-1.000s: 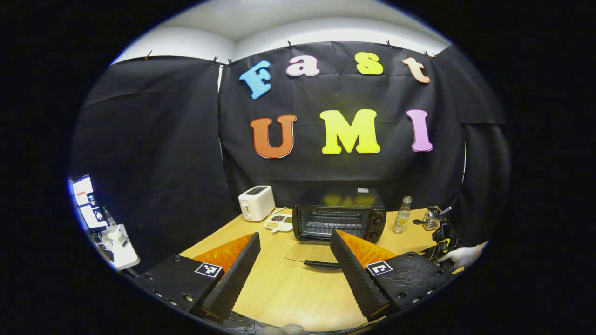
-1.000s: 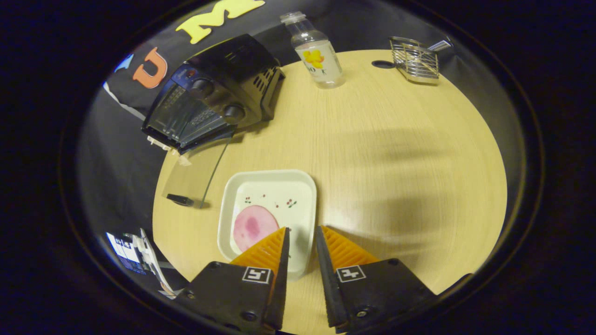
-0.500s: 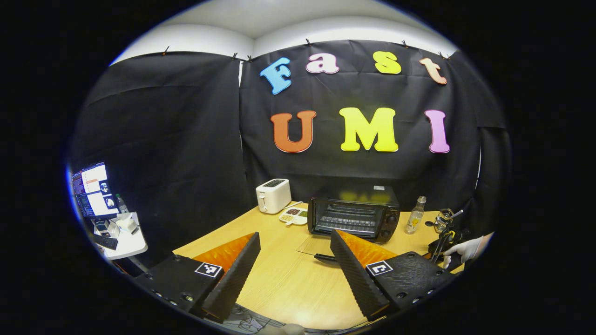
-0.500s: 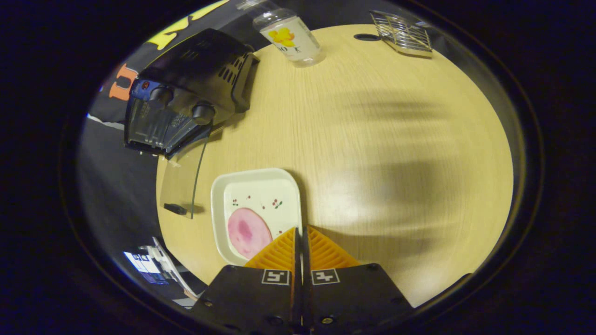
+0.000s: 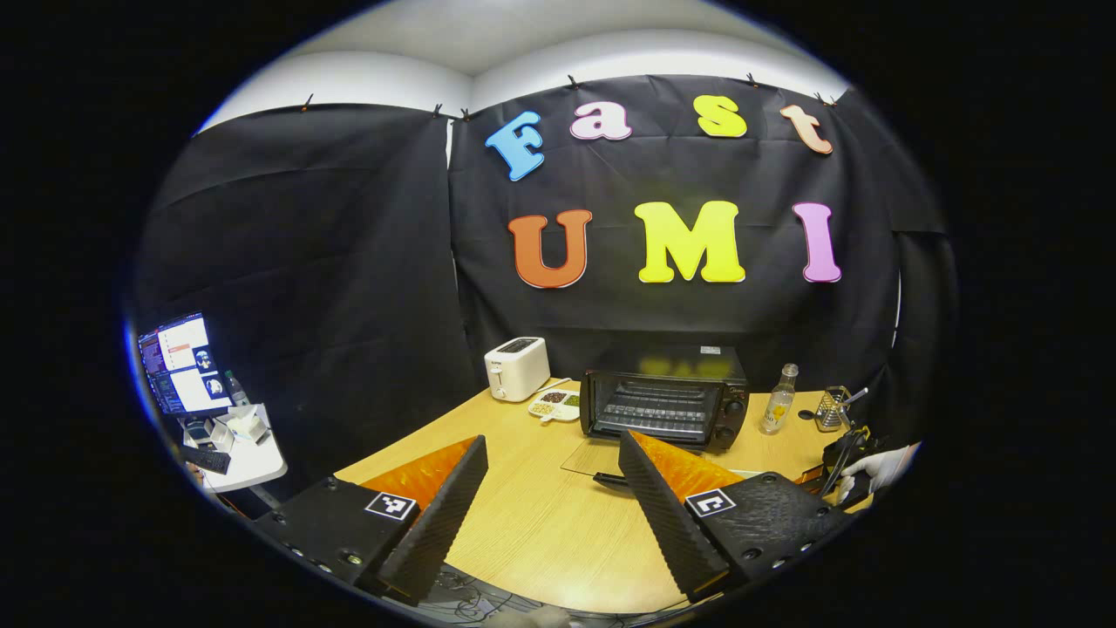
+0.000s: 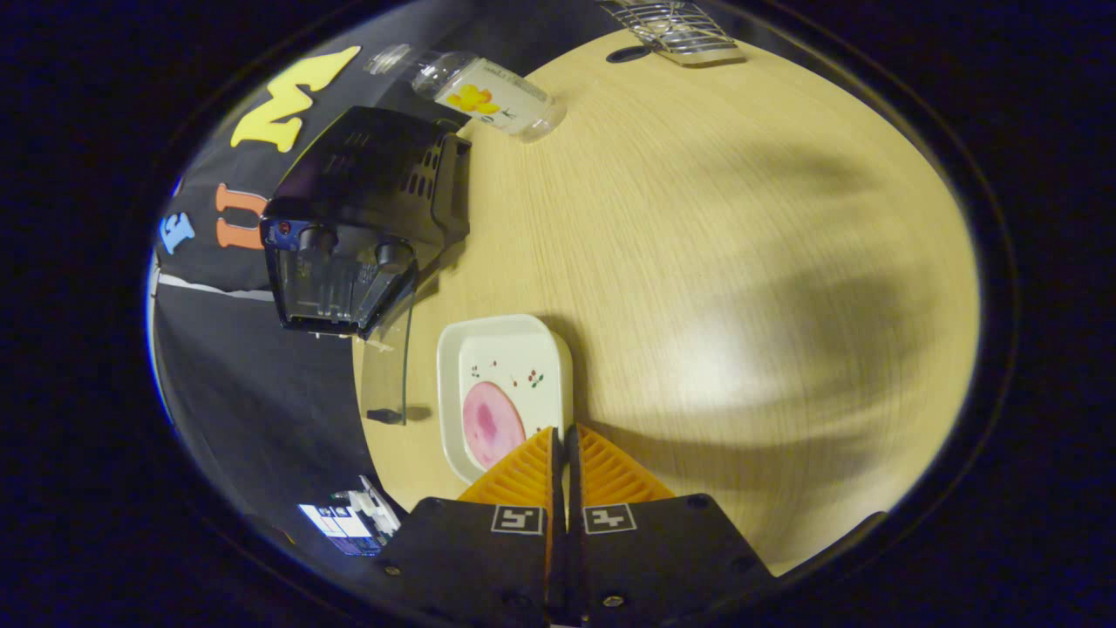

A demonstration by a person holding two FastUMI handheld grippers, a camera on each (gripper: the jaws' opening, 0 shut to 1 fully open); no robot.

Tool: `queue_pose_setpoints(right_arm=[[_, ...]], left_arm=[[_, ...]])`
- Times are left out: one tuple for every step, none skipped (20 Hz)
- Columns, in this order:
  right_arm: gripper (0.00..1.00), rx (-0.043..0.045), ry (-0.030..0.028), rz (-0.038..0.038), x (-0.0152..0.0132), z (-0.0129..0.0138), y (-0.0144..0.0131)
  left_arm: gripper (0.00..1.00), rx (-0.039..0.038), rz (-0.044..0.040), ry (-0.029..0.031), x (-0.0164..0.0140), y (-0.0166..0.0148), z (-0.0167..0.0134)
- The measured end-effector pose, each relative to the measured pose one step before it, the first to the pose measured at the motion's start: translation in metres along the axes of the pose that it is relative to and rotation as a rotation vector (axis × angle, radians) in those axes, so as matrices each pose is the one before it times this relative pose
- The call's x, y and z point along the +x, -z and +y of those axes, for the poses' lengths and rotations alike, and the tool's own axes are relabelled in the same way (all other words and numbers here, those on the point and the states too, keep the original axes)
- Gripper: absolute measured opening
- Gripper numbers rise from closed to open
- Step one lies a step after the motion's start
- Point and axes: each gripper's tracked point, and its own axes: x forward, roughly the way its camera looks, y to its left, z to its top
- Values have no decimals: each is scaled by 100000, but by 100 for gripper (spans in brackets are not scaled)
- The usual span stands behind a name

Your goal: Open the electric oven with the left hand, put the food in, and close the electric oven.

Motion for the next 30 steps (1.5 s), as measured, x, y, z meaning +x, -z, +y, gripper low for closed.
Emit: queue_pose_setpoints(right_arm=[[4,215,-179,-1195,-424,-43,-35],[4,482,-520,-1608,-331,189,-105],[4,230,-156,-1476,-422,151,-98],[4,-41,-76,-1961,-472,187,-85],[4,50,102,-2051,-534,229,-78],[4,651,133,-2295,-677,291,-82],[4,702,-252,-1916,-638,457,36],[4,544,-516,-2246,-670,545,15],[4,526,-117,-1946,-710,558,154],[4,1260,20,-2178,-712,897,213],[4,1725,381,-2124,-566,785,210],[4,1247,-593,-1772,-507,1098,392],[4,535,-809,-1608,-359,958,478],[4,855,-609,-1455,-322,905,407],[4,1263,57,-1780,-324,643,269],[4,1882,36,-2156,-303,695,307],[4,1941,-242,-1515,-106,705,440],[4,2410,-867,-1473,23,871,566],[4,2003,-752,-1702,314,869,623],[4,1935,-237,-2903,485,686,491],[4,986,289,-2443,752,682,687],[4,1312,-328,-1951,699,724,964],[4,2726,-762,-1416,921,901,928],[4,3941,-1322,-316,982,913,1224],[4,4305,-1080,274,1023,718,1085],[4,3058,-1383,1334,1143,676,1320],[4,2259,-1020,500,1097,549,1263],[4,1305,-1175,623,908,510,794],[4,1281,-363,-43,948,409,767],[4,1087,672,-267,843,489,645]], left_arm=[[96,757,30,810,-10,-113,44],[96,579,-144,1063,92,-72,-95],[96,448,-426,1121,198,-162,-44],[96,187,-350,1345,171,-123,-117],[96,96,-261,1495,216,-58,84],[96,246,-231,1952,285,69,-23],[96,623,-370,1885,351,-36,2],[97,833,-425,1700,349,-28,196],[96,692,-443,2650,351,-58,158],[97,613,-679,1787,318,32,294],[97,629,-403,2525,353,-12,563],[96,371,-145,2150,333,129,469],[96,104,-494,2025,237,-29,649],[96,-91,-625,1966,345,107,574],[97,-165,150,1449,198,159,776],[96,-247,72,1392,234,252,659],[96,-148,-25,1015,136,148,729],[97,-58,88,866,185,234,667],[96,-7,440,245,109,285,797],[96,-229,604,626,-25,241,658],[97,-133,915,653,69,254,467],[97,323,802,77,73,365,626],[97,554,592,-250,-38,89,591],[97,541,636,-409,-7,123,694],[97,304,276,-871,-114,-81,609],[97,-73,-124,-769,-95,-64,507],[97,-288,31,-500,-136,-159,278],[97,-252,-53,-701,-128,-118,366],[97,-152,-388,-387,-236,-293,154],[97,-275,-588,20,-119,-309,138]])
